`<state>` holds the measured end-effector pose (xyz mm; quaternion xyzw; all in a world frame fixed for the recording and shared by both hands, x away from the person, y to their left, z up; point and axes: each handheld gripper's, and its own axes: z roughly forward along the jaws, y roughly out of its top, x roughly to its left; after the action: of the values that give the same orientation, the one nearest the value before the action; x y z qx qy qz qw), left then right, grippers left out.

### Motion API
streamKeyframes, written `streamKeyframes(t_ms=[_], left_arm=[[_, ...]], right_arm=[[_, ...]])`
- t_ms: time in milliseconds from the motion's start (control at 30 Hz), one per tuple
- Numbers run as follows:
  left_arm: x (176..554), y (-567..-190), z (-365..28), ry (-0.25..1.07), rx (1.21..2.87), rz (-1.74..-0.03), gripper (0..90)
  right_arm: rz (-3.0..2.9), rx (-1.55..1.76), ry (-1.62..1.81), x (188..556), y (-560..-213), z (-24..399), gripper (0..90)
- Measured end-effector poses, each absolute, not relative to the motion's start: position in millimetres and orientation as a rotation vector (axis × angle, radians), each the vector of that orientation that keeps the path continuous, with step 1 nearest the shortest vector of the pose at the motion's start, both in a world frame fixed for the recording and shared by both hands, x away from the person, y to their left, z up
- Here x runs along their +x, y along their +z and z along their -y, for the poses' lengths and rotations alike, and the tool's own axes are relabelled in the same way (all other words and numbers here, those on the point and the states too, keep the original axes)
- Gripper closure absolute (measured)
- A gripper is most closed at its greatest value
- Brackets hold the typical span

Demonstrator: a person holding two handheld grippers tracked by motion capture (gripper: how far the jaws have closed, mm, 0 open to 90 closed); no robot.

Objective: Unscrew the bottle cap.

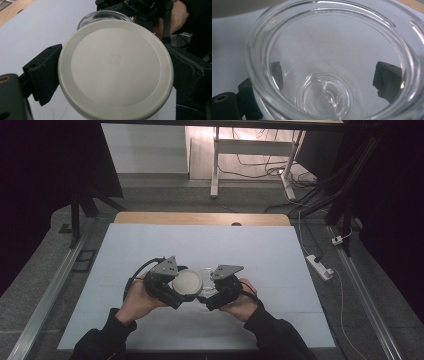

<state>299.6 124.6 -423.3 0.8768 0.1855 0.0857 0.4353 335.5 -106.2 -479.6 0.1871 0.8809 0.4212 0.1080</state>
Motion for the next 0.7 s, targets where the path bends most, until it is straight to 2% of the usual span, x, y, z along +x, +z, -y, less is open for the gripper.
streamKeyframes(t_ms=[700], left_arm=[[286, -437, -125, 0.189, 2.17, -0.423, 7.9]], right_arm=[[-2.538, 0.643, 1.209, 367, -479, 111, 6.4]])
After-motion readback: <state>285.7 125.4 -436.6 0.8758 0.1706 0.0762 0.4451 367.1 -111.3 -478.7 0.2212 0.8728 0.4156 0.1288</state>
